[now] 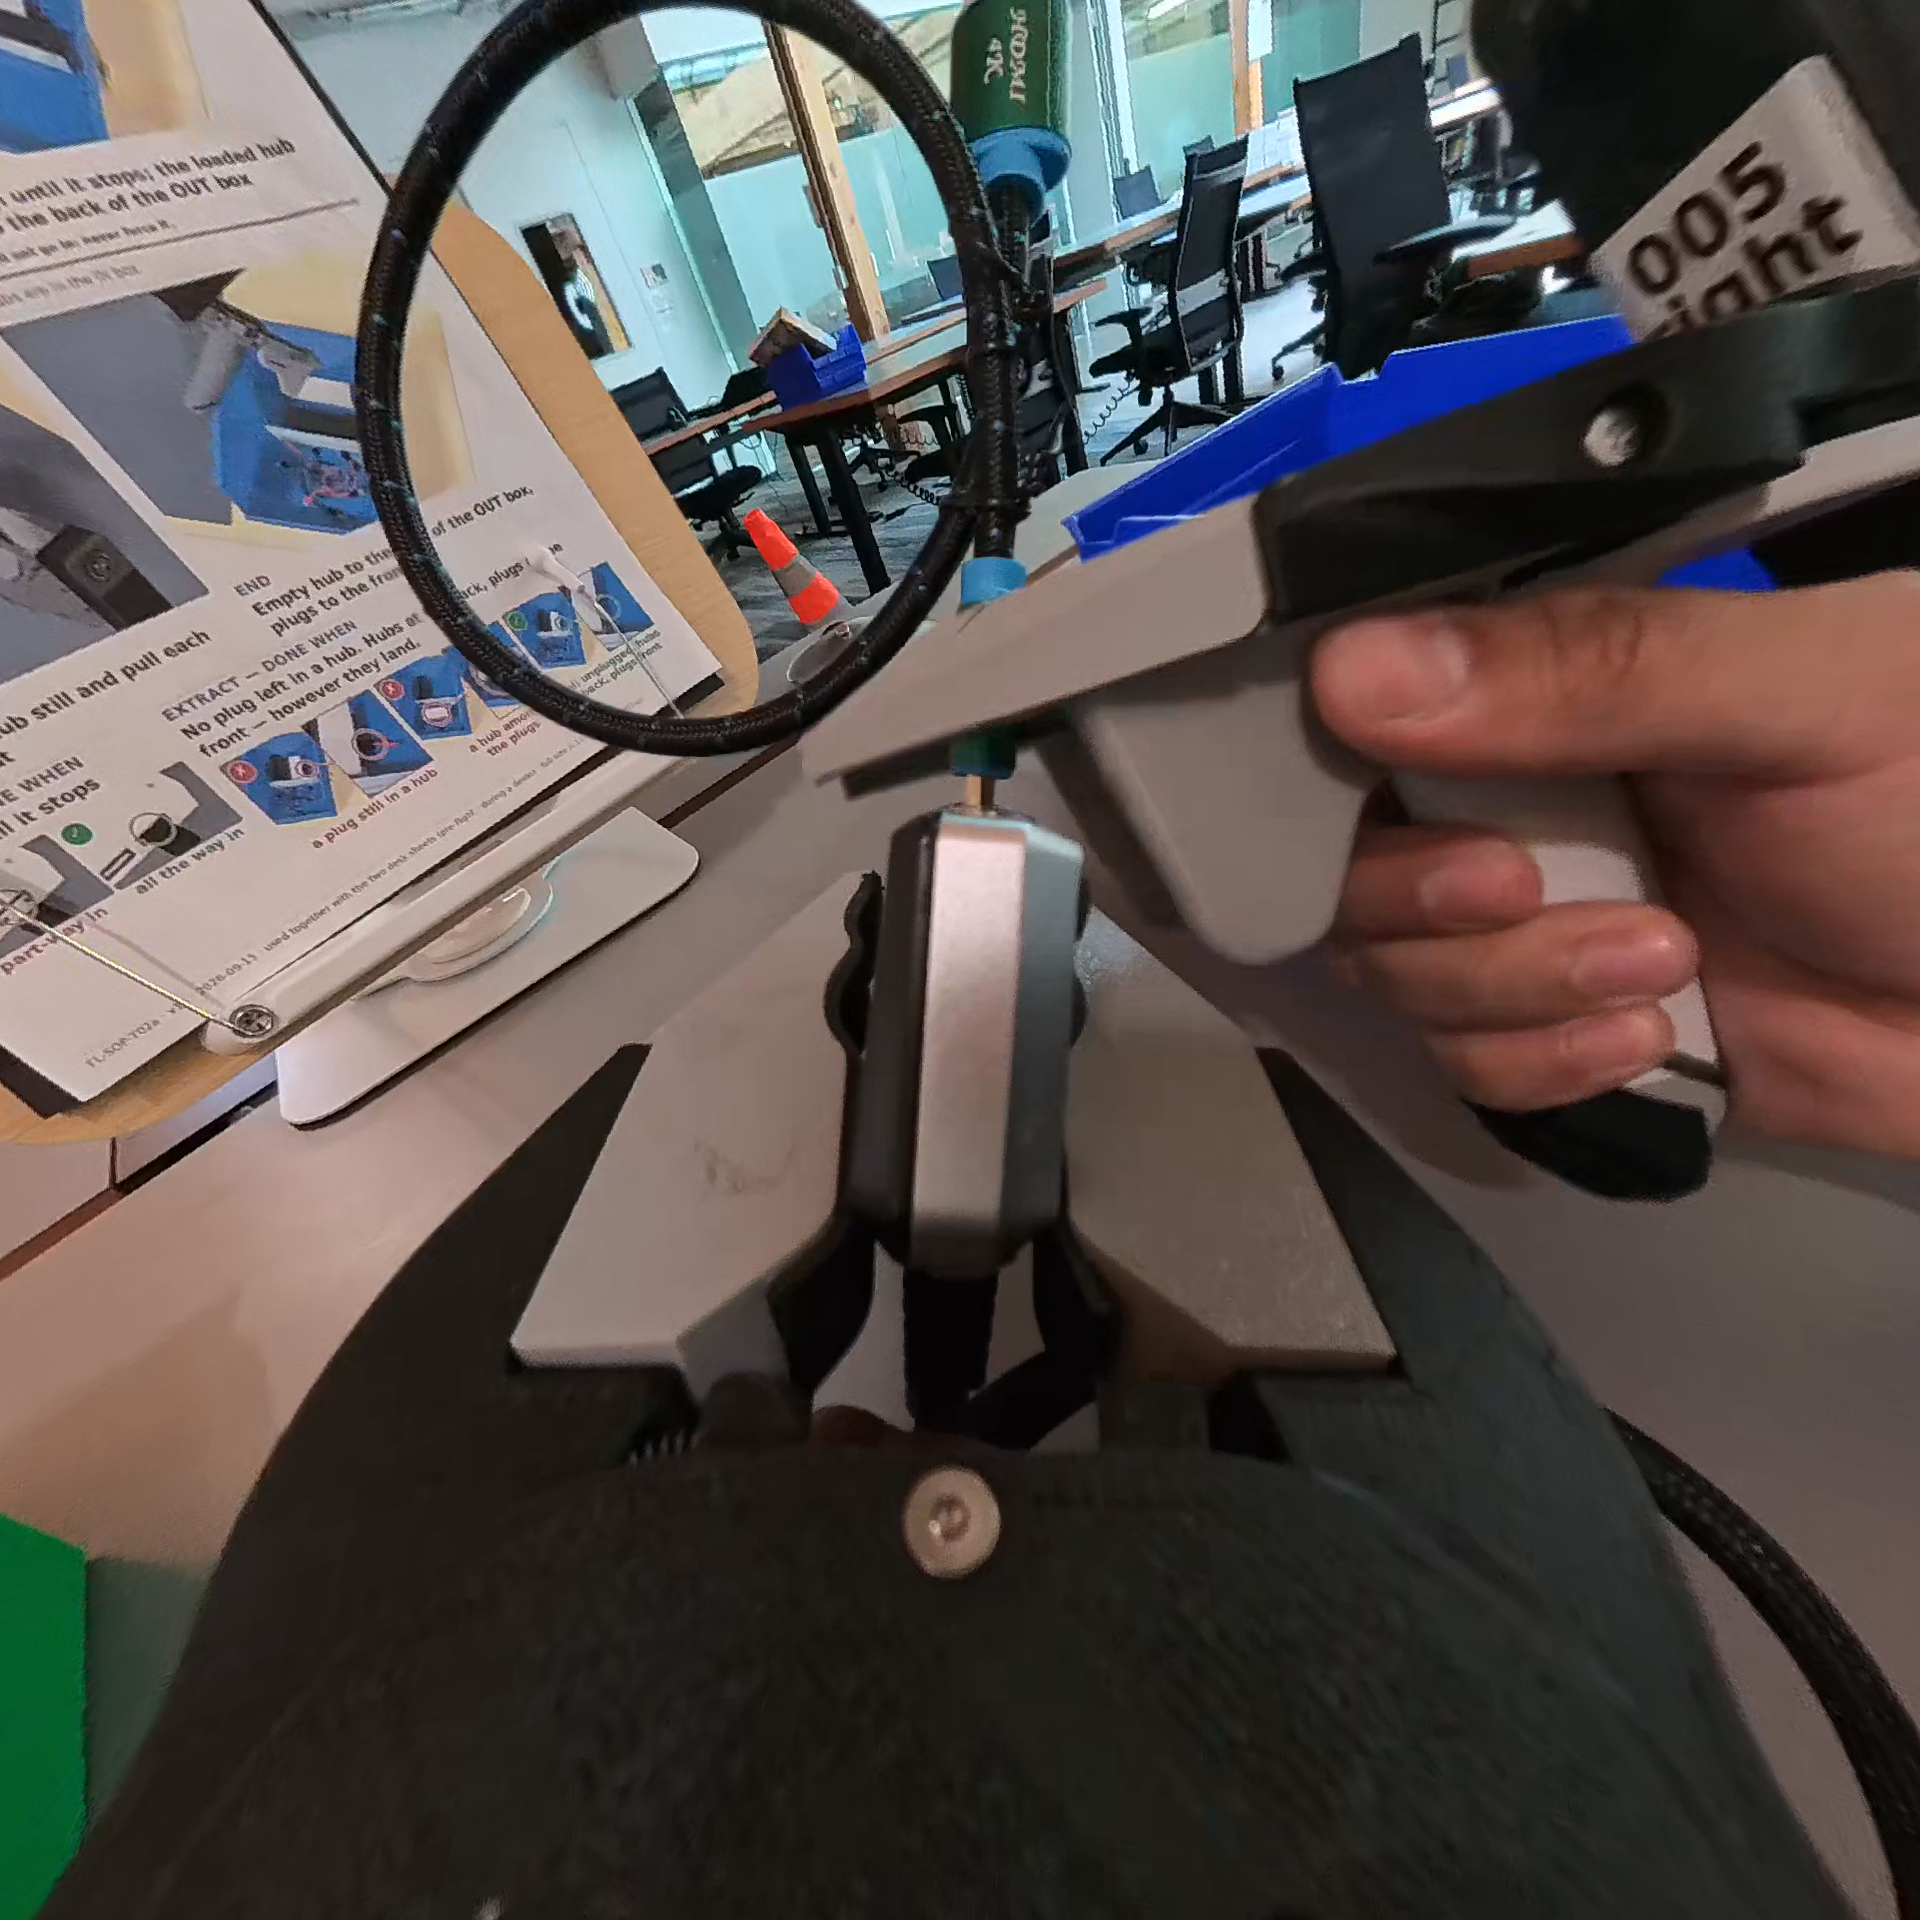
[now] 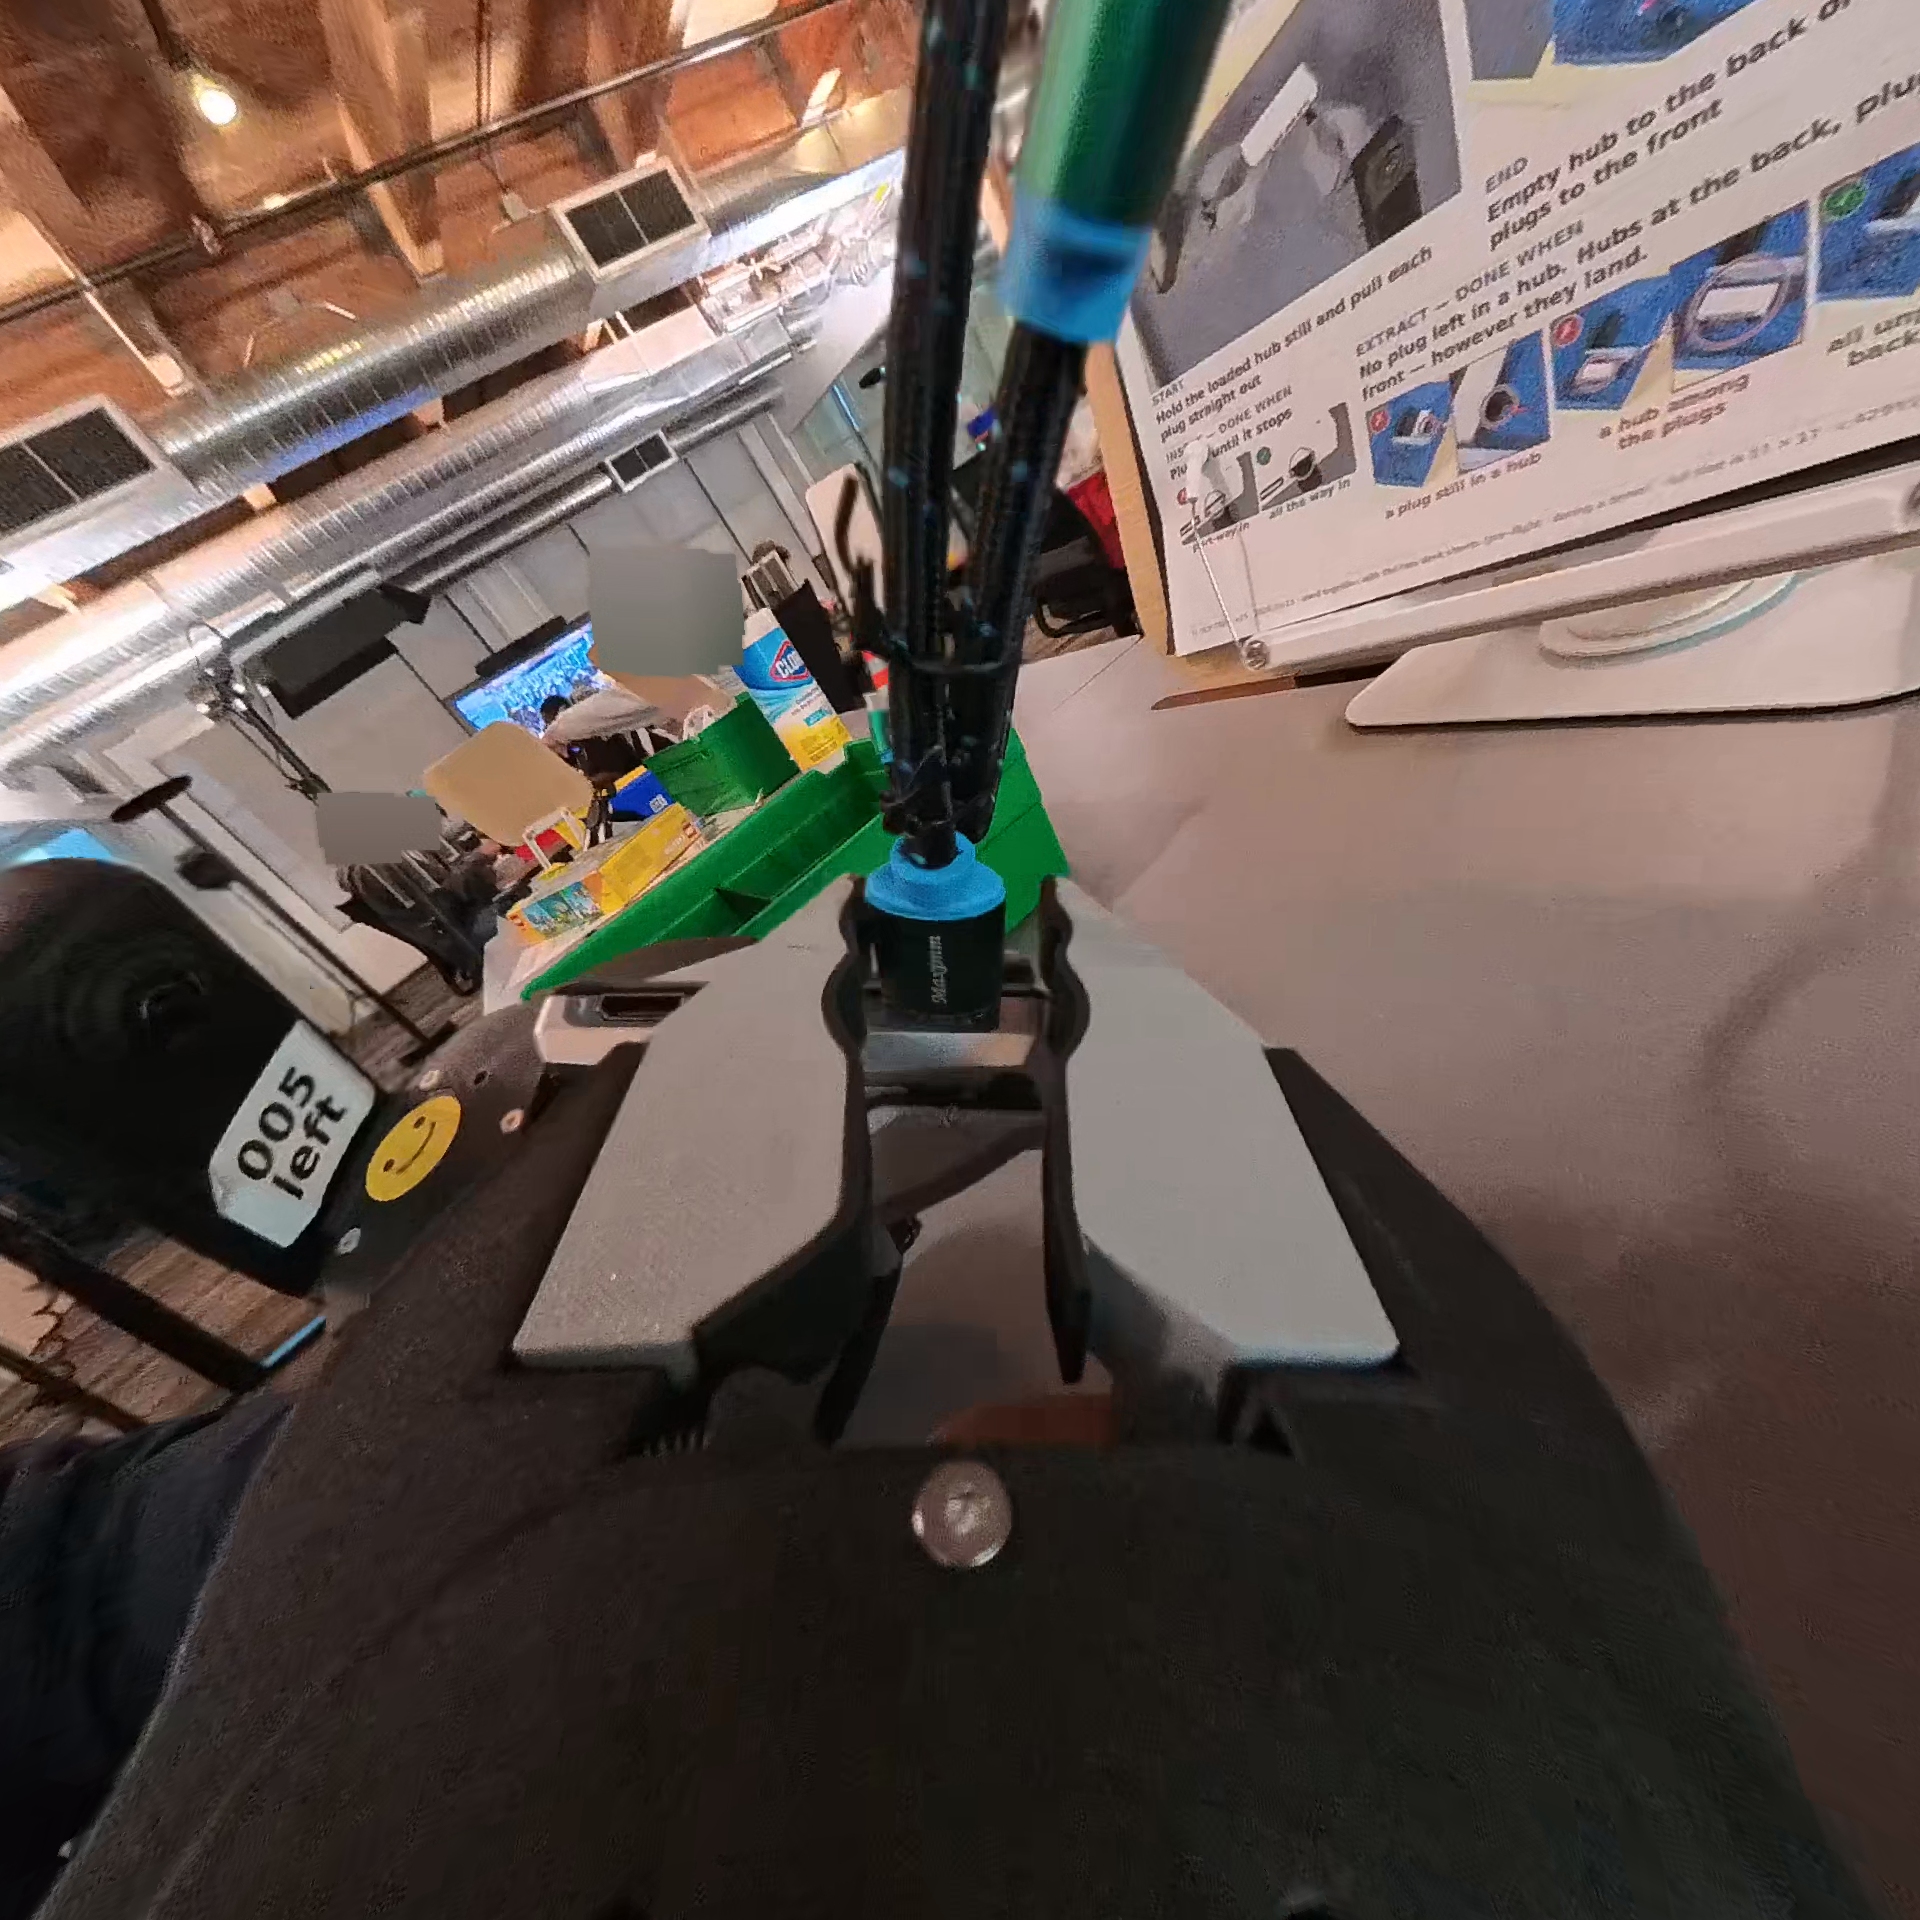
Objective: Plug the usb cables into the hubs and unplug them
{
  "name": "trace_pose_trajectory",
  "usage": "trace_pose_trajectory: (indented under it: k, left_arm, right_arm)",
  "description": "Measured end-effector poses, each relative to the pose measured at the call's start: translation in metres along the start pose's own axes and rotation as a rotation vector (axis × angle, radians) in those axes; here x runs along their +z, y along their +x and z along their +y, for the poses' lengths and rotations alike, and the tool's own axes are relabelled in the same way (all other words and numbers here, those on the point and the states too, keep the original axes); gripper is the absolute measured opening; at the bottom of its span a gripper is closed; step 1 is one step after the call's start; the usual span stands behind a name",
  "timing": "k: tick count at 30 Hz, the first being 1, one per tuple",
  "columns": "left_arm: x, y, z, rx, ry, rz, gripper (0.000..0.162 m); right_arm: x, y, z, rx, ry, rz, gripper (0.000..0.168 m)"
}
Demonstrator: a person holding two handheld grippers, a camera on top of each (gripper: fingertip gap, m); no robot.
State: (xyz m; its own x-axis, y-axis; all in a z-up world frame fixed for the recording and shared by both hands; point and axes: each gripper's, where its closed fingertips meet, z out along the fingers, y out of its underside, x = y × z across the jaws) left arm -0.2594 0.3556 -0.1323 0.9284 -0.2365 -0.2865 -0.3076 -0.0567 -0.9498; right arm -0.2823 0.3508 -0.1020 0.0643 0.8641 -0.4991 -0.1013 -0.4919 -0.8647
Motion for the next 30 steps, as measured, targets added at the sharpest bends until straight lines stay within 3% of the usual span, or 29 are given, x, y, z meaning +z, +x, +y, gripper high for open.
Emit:
trace_pose_trajectory:
  k: [1, 5, 8, 10, 12, 14, 15, 16, 18, 20, 21, 22, 25, 26, 28, 30]
  left_arm:
    - [0.0, 0.001, -0.001, 0.007, 0.003, -0.002, 0.027]
    - [0.001, -0.001, 0.004, 0.008, -0.023, -0.001, 0.027]
    - [0.004, 0.003, 0.012, -0.04, -0.048, 0.042, 0.028]
    - [0.003, 0.004, 0.008, -0.073, -0.028, 0.055, 0.028]
    - [0.001, 0.0, 0.0, -0.044, 0.0, 0.021, 0.028]
    - [-0.003, -0.004, -0.008, -0.021, 0.021, -0.007, 0.027]
    - [-0.002, -0.005, -0.005, -0.011, 0.003, -0.012, 0.027]
    - [0.001, -0.003, 0.001, -0.025, -0.022, 0.003, 0.027]
    - [0.004, 0.002, 0.011, -0.066, -0.047, 0.049, 0.027]
    - [0.006, 0.002, 0.011, -0.041, -0.043, 0.037, 0.027]
    - [0.005, 0.003, 0.006, -0.057, -0.019, 0.045, 0.028]
    - [0.002, 0.001, -0.001, -0.062, 0.012, 0.038, 0.028]
    - [0.001, 0.002, -0.001, 0.002, -0.007, 0.006, 0.027]
    - [0.002, 0.005, 0.005, -0.004, -0.023, 0.02, 0.027]
    - [0.001, 0.005, -0.001, 0.014, -0.004, 0.008, 0.027]
    - [0.003, 0.001, 0.0, -0.022, -0.009, 0.008, 0.027]
  right_arm:
    - [0.003, -0.004, 0.004, 0.007, -0.002, -0.016, 0.017]
    - [0.005, 0.0, 0.004, -0.022, 0.03, 0.003, 0.016]
    - [0.003, 0.009, 0.006, -0.359, -0.044, 0.154, 0.017]
    - [0.002, 0.003, -0.002, -0.465, -0.072, 0.18, 0.017]
    - [0.004, -0.007, -0.006, -0.298, -0.069, 0.077, 0.016]
    - [0.005, -0.018, -0.008, 0.133, -0.055, -0.161, 0.019]
    - [0.007, -0.013, -0.004, 0.251, -0.065, -0.207, 0.019]
    - [0.009, -0.004, 0.003, 0.247, -0.076, -0.179, 0.016]
    - [0.007, 0.007, 0.01, -0.01, -0.107, -0.038, 0.015]
    - [0.002, 0.01, 0.002, -0.425, -0.113, 0.185, 0.018]
    - [0.0, 0.003, -0.006, -0.505, -0.092, 0.219, 0.018]
    - [0.001, -0.007, -0.01, -0.418, -0.068, 0.156, 0.015]
    - [-0.003, -0.011, -0.034, 0.131, 0.065, -0.135, 0.015]
    - [-0.005, 0.005, -0.036, 0.104, 0.069, -0.065, 0.015]
    - [-0.006, 0.019, -0.017, -0.286, -0.07, 0.164, 0.015]
    - [-0.001, 0.0, -0.004, -0.412, -0.126, 0.151, 0.015]
